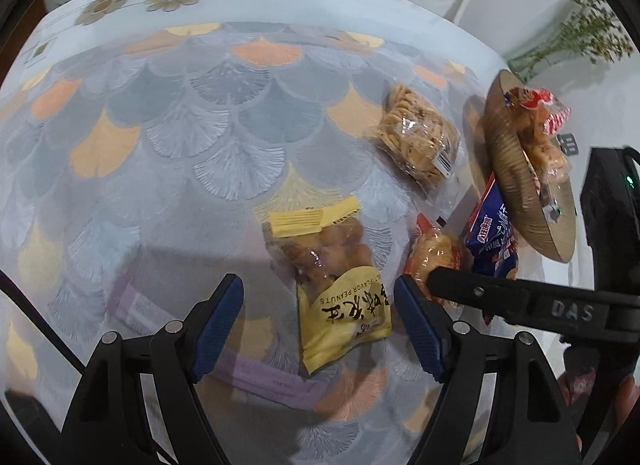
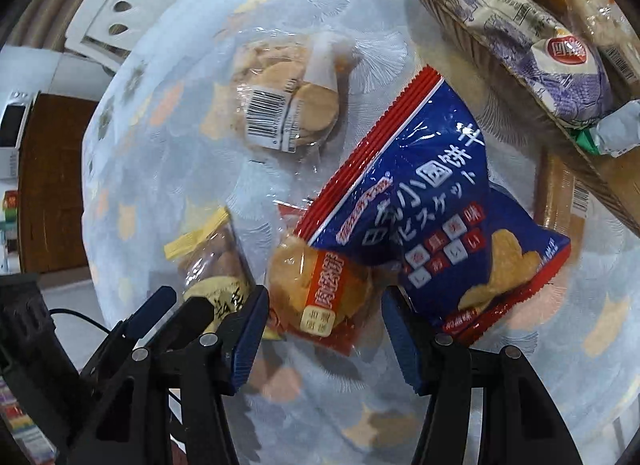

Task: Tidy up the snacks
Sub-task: 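Grasp the yellow peanut packet with the left tool while the right tool grasps the red-labelled cake, then carry both snacks over the amber bowl and open both tools to drop them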

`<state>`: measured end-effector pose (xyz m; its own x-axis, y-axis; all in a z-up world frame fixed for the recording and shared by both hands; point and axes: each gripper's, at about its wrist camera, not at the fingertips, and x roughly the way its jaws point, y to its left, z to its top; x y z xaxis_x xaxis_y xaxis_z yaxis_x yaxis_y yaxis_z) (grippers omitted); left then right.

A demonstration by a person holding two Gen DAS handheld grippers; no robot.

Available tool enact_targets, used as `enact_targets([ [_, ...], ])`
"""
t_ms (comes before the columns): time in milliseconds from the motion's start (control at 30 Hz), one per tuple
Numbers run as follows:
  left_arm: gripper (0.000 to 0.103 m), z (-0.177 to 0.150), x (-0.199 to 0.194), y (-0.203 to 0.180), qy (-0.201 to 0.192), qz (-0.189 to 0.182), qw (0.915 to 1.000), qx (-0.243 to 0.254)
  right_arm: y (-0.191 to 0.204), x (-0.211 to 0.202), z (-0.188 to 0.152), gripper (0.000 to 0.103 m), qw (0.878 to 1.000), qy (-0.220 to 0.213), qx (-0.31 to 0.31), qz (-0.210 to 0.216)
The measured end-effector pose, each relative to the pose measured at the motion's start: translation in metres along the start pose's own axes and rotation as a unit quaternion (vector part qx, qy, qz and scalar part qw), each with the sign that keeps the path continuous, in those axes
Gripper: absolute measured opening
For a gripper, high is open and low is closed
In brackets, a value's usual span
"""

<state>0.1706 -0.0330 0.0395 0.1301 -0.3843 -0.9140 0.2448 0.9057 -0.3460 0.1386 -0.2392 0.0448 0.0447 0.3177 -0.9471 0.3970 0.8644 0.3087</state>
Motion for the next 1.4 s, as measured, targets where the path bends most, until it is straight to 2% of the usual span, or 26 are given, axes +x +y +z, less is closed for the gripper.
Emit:
enact_targets([
  [200, 0.075, 0.0, 0.007, -0.004, 0.014, -0.019, 0.9993, 0.03, 0.008, 0.016, 0.003, 0.06, 1.0, 0.003, 0.005, -0.016],
  [333, 0.075, -0.001, 0.014, -0.008, 0.022, -0.008, 0.9987, 0.044, 0.021, 0.02, 0.004, 0.06, 0.998, -0.012, -0.028, -0.057],
  [433, 0.075, -0.003, 0.018, -0.013, 0.023, 0.002, 0.9983, 0.053, 0.03, 0.022, -0.001, 0.054, 0.995, -0.019, -0.055, -0.085],
  [500, 0.075, -0.003, 0.021, -0.02, 0.018, 0.017, 0.9979, 0.059, 0.027, 0.021, -0.001, 0.05, 0.995, -0.013, -0.055, -0.078],
  [667, 0.076, -0.003, 0.027, -0.03, 0.01, 0.037, 0.9974, 0.061, 0.011, 0.016, -0.002, 0.049, 0.997, 0.002, -0.05, -0.052],
  [767, 0.075, -0.006, 0.031, -0.04, -0.002, 0.07, 0.9947, 0.076, 0.005, 0.013, -0.006, 0.048, 0.998, 0.009, -0.051, -0.043],
  [800, 0.069, -0.006, 0.032, -0.043, -0.007, 0.076, 0.9938, 0.081, 0.003, 0.012, -0.008, 0.048, 0.998, 0.011, -0.052, -0.041],
  [833, 0.057, -0.008, 0.032, -0.046, -0.011, 0.078, 0.9931, 0.087, 0.001, 0.011, -0.01, 0.048, 0.998, 0.011, -0.051, -0.039],
  [900, 0.047, -0.009, 0.031, -0.047, -0.017, 0.086, 0.9916, 0.095, -0.003, 0.01, -0.014, 0.048, 0.998, 0.016, -0.052, -0.034],
  [1067, 0.044, -0.014, 0.017, -0.036, -0.028, 0.066, 0.9944, 0.077, -0.007, 0.006, -0.025, 0.048, 0.997, 0.028, -0.067, -0.026],
  [1133, 0.044, -0.016, 0.007, -0.031, -0.036, 0.055, 0.9959, 0.063, -0.005, 0.005, -0.034, 0.048, 0.995, 0.036, -0.09, -0.031],
  [1400, 0.044, -0.02, -0.034, -0.03, -0.08, 0.038, 0.9952, 0.04, -0.002, -0.011, -0.062, 0.048, 0.991, 0.038, -0.13, -0.013],
])
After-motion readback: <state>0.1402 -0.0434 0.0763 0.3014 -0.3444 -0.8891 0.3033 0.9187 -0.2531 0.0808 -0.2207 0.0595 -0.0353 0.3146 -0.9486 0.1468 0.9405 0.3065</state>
